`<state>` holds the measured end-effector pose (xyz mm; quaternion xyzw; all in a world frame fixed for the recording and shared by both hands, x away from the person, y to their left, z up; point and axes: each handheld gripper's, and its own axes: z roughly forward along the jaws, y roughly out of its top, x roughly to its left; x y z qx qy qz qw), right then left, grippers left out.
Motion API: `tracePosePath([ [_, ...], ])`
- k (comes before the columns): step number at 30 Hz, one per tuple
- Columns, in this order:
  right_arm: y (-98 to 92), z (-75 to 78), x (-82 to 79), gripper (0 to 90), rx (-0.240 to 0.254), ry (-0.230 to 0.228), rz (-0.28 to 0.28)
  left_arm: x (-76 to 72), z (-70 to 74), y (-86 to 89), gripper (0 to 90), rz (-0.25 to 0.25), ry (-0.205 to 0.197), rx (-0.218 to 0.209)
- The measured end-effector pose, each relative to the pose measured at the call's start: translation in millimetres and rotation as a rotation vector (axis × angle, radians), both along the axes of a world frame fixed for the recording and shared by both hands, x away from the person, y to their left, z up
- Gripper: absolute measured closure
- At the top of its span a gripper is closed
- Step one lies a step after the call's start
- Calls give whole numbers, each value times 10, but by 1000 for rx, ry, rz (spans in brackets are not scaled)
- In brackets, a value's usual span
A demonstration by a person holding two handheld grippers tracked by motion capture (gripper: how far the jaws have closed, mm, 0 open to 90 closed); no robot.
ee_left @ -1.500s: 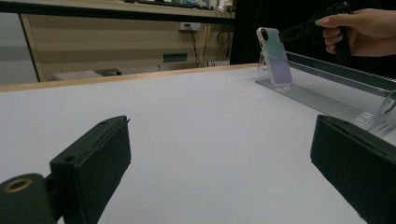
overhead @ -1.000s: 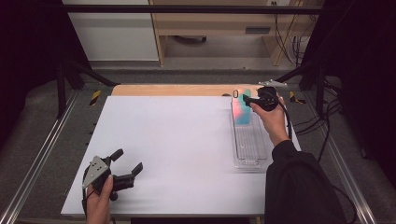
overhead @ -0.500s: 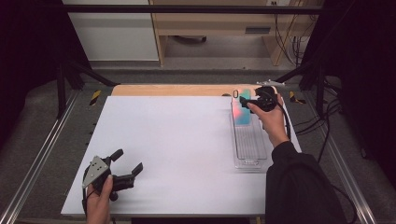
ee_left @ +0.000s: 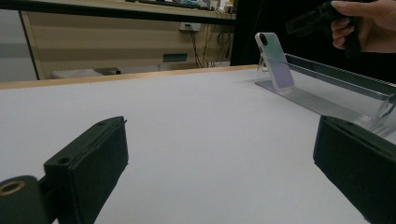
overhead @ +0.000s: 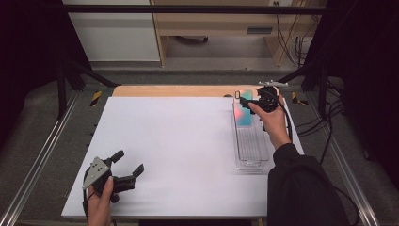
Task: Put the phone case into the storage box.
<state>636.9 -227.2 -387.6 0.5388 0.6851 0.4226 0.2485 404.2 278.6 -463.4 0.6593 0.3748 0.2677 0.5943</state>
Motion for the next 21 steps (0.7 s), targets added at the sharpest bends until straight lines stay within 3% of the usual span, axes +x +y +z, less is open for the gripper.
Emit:
tracePosePath([
  [10, 4, 27, -76, 51, 37, -15, -26, 0, 3, -8, 28, 2, 0, 1],
  [21, 60, 81, -159, 52, 43, -54, -9, 6, 2, -11, 28, 5, 2, -1],
])
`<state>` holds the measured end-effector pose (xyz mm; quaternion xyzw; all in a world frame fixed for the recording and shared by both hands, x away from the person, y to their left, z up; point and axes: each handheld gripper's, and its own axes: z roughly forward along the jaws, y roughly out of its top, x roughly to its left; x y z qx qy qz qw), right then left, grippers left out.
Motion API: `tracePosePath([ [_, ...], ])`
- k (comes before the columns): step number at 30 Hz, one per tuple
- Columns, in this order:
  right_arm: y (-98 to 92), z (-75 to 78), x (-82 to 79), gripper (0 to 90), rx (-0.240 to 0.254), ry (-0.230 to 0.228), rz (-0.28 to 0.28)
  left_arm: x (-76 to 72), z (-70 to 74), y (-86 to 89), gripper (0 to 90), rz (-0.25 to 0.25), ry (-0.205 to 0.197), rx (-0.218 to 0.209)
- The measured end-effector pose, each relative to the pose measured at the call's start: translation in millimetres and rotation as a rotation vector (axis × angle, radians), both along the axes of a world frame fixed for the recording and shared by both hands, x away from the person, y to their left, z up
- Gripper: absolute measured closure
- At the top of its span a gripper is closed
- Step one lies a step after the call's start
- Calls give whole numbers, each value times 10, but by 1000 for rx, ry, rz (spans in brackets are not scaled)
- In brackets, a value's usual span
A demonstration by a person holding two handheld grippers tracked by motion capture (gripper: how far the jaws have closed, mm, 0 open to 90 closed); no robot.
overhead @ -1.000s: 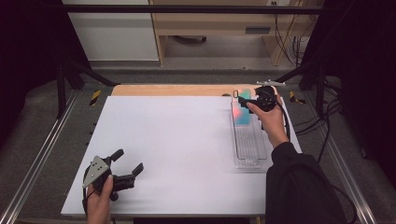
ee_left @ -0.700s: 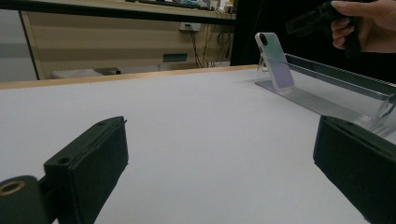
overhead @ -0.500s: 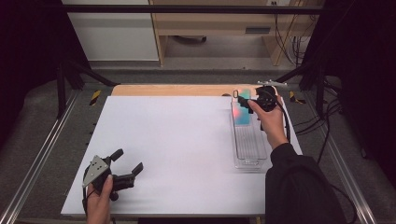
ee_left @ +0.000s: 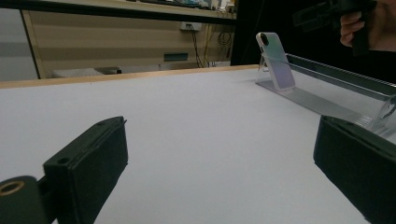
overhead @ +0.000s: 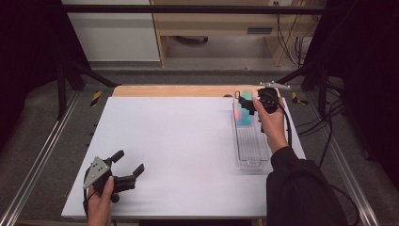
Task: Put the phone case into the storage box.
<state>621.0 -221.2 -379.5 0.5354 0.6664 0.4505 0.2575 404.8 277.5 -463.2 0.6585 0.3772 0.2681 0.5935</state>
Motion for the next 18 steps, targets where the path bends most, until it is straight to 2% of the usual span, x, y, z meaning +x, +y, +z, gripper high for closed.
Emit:
tracePosePath([
  [5, 16, 35, -34, 51, 3, -8, 16, 0, 0, -7, 28, -3, 0, -1],
  [12, 60, 68, -67, 53, 4, -41, 24, -3, 4, 0, 28, -3, -2, 2],
  [15, 92, 78, -88, 58, -1, -68, 13, -4, 3, -4, 28, -2, 0, 1],
  [18, 126, 83, -111, 59, 13, -92, 6, -6, 5, -1, 28, -3, -2, 3],
])
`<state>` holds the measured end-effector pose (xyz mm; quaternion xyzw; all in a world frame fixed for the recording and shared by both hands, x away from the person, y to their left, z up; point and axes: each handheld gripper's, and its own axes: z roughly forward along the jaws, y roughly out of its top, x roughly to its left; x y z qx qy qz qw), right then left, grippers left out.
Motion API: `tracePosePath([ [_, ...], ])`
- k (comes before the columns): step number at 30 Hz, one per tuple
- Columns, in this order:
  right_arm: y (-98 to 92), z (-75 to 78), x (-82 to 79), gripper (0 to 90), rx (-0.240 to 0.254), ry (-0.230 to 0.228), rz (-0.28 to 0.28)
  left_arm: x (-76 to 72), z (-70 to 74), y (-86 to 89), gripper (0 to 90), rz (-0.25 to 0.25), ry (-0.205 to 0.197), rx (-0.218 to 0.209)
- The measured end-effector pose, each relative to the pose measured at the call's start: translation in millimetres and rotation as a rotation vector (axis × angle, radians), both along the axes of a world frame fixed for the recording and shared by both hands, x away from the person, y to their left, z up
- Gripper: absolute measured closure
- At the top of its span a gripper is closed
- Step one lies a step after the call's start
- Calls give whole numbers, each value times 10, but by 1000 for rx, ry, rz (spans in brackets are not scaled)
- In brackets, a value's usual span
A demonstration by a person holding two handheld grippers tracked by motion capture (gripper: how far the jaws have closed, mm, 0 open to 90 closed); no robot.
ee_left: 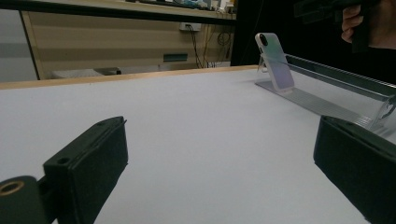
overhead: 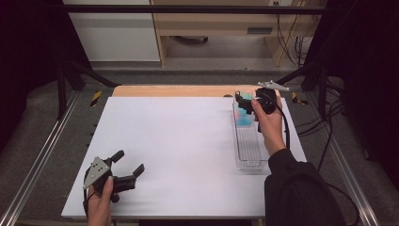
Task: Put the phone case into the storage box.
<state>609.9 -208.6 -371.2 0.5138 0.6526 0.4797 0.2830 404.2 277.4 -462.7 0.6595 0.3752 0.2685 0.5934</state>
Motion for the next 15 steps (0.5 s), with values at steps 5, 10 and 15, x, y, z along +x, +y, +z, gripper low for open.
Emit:
tracePosePath([
  [5, 46, 19, -33, 67, 12, -11, 19, 0, 5, 4, 28, -1, -2, -1],
  [10, 75, 42, -68, 56, 26, -23, 22, -5, 11, -5, 28, -2, -3, 3],
  [15, 105, 57, -115, 56, 46, -30, 21, -19, 17, -3, 28, -2, -8, 4],
])
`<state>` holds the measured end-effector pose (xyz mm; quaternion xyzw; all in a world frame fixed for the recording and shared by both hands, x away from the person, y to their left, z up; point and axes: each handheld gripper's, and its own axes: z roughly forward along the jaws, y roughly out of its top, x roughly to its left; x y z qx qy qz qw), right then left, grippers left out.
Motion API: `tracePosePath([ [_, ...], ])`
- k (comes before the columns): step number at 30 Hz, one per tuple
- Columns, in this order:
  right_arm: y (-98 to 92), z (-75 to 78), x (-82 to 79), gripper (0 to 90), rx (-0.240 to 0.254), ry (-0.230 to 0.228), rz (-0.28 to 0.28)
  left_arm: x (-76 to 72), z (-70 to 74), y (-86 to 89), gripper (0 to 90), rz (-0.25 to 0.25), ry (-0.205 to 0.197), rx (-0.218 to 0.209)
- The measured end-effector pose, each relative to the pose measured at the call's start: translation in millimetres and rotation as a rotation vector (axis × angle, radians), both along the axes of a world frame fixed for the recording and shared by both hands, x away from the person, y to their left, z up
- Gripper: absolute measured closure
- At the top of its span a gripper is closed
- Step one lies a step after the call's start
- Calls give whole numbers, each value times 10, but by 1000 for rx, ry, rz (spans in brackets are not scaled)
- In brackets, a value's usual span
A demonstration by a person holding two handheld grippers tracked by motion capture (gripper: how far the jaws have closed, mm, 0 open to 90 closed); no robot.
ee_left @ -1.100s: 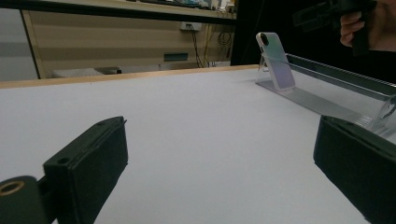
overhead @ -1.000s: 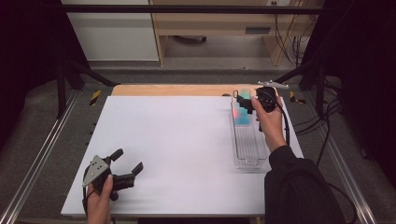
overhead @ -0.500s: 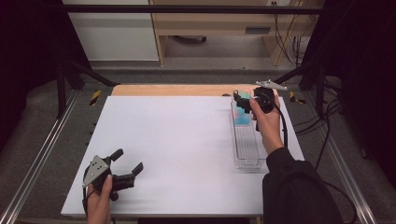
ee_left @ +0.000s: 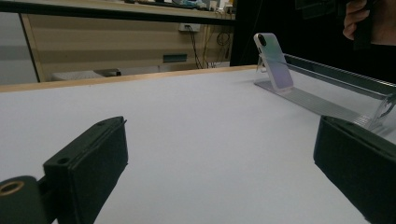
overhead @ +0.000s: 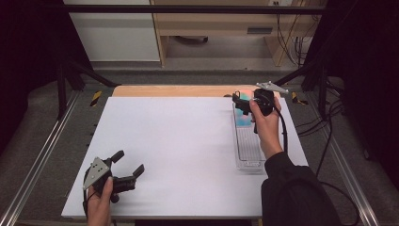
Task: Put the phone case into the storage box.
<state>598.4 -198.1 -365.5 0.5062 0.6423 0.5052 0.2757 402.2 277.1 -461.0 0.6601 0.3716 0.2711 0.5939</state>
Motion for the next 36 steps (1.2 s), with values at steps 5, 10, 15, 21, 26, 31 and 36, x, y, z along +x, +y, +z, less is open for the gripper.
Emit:
tracePosePath([
  [5, 33, -20, -53, 52, 7, 12, 10, -3, -2, 4, 28, -1, 1, -2],
  [10, 67, -18, -72, 52, 4, 19, 17, 3, -4, 3, 28, -2, 2, -2],
  [15, 99, -17, -84, 52, 4, 23, 33, 8, -8, -1, 28, -3, 5, 4],
  [21, 125, -7, -114, 52, 1, 32, 53, 8, -12, -13, 28, -8, 7, 6],
  [26, 151, 38, -160, 50, -3, 18, 67, 8, -10, -5, 28, -8, 6, 7],
  [31, 185, 84, -209, 47, 1, 7, 79, 6, -8, -1, 28, -5, 5, 3],
  [36, 219, 105, -252, 45, -9, 5, 97, 6, -9, -1, 28, -6, 5, 4],
])
